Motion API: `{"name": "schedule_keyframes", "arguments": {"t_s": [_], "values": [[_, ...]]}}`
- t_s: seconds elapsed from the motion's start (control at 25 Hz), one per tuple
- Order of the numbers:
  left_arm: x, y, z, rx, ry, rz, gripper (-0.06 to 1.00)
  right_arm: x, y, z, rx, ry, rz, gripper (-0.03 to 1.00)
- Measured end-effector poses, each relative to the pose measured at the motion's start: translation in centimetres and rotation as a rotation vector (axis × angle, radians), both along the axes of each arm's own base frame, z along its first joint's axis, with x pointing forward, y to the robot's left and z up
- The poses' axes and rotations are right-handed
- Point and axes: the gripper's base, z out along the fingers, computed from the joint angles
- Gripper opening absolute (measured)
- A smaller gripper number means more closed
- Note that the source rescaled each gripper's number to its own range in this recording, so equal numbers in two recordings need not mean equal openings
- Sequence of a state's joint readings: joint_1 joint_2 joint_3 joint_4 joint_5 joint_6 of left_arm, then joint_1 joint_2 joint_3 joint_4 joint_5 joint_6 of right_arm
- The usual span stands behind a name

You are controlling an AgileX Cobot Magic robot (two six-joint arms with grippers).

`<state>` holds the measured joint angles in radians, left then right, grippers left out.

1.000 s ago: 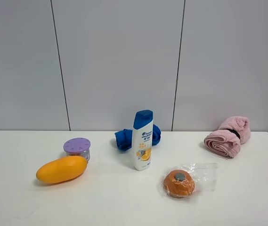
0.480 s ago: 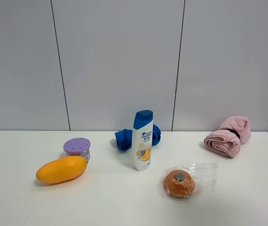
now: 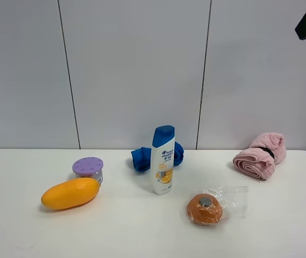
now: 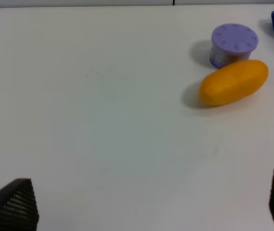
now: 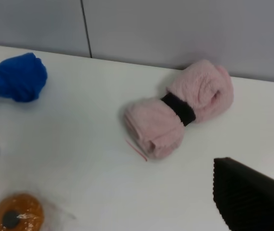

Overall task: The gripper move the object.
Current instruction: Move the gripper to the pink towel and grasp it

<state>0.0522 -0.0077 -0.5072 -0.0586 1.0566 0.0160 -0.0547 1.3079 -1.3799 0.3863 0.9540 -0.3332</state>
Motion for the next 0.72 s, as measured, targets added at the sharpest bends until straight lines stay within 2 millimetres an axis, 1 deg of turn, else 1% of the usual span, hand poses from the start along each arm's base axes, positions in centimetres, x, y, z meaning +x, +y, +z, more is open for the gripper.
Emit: {"name": "schedule_keyframes", "arguments": {"t_s": [0.04,0.12,0.28,0.36,0.48,0.6,0.72], "values": [[0.0,0.0,0.0,0.0,0.0,0.0,1.0,1.0,-0.3,-0.2,-0.014,0.015,-0.024,1.0],[0.0,0.0,0.0,0.0,0.0,0.0,1.0,3.4,-1.0,-1.2,-0.034,0.069,-0.095,1.0],[0.0,0.0,0.0,0.0,0.0,0.0,1.0,7.3,-2.6,-3.4,-0.04,0.164,-0.301,1.0],[0.0,0.0,0.0,0.0,0.0,0.0,1.0,8.7,-3.2,-4.6,-0.049,0.197,-0.378,1.0],[0.0,0.0,0.0,0.0,0.0,0.0,1.0,10.2,-3.6,-6.3,-0.056,0.222,-0.439,1.0],[0.0,0.0,0.0,0.0,0.0,0.0,1.0,11.6,-3.8,-7.9,-0.018,0.225,-0.49,1.0],[0.0,0.0,0.0,0.0,0.0,0.0,1.0,13.5,-3.9,-10.1,0.027,0.216,-0.531,1.0]]}}
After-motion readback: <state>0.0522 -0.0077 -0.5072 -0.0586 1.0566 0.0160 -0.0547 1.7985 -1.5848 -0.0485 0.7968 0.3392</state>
